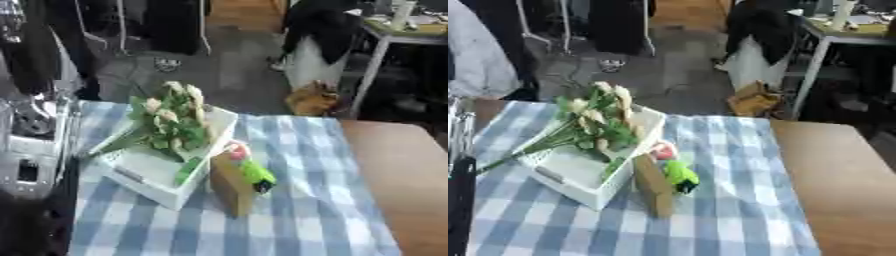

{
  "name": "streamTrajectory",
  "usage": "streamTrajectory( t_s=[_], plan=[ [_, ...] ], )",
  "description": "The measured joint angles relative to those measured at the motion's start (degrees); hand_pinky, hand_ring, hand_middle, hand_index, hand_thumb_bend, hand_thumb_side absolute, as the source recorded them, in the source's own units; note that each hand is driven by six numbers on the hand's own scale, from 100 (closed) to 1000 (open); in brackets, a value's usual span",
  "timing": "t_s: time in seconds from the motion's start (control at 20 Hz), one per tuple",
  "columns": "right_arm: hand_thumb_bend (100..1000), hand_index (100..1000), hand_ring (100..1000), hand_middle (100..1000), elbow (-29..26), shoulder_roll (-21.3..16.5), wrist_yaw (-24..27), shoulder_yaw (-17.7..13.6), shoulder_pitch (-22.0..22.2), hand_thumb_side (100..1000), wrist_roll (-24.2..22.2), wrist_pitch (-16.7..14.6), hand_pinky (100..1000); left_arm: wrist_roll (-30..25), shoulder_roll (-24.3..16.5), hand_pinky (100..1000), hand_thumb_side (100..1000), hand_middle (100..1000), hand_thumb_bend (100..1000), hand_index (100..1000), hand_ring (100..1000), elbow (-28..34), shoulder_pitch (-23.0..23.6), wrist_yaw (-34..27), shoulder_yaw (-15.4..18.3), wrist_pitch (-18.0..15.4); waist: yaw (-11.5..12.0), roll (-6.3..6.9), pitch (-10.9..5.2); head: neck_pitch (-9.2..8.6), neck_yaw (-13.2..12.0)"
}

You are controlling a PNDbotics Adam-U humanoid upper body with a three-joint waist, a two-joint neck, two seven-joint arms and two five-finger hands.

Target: Pick up objects on the table and place them in the box.

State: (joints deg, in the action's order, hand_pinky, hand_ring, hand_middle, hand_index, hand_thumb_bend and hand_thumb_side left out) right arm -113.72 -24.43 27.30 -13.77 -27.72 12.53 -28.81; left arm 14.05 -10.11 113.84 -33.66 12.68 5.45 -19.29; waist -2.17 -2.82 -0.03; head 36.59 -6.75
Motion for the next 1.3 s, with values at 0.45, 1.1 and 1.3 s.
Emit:
streamTrajectory(
  t_s=[0.45, 1.1, 1.3],
  plan=[
    [100, 784, 779, 753, 0.00, 0.03, -0.23, 0.00, 0.00, 1000, 0.21, 0.73, 742, 0.05, 0.00, 692, 875, 825, 100, 912, 849, 0.00, 0.00, -0.04, 0.00, 0.02, -0.21, 0.00, 0.00, -0.02, -0.19],
    [100, 894, 792, 838, -0.01, -6.39, -19.32, 10.43, 1.03, 1000, -13.00, 19.19, 828, -1.00, 0.00, 691, 873, 824, 100, 911, 849, 0.00, -0.03, -0.93, -1.32, 0.53, 2.83, -0.15, -1.44, 0.04, 1.03],
    [100, 905, 823, 847, 0.94, -8.97, -25.00, 15.25, -0.07, 1000, -17.51, 22.49, 857, -1.68, 0.00, 691, 872, 824, 100, 911, 848, 0.00, -0.03, -1.26, -1.79, 0.59, 3.54, -0.54, -1.77, 0.08, 2.36]
  ],
)
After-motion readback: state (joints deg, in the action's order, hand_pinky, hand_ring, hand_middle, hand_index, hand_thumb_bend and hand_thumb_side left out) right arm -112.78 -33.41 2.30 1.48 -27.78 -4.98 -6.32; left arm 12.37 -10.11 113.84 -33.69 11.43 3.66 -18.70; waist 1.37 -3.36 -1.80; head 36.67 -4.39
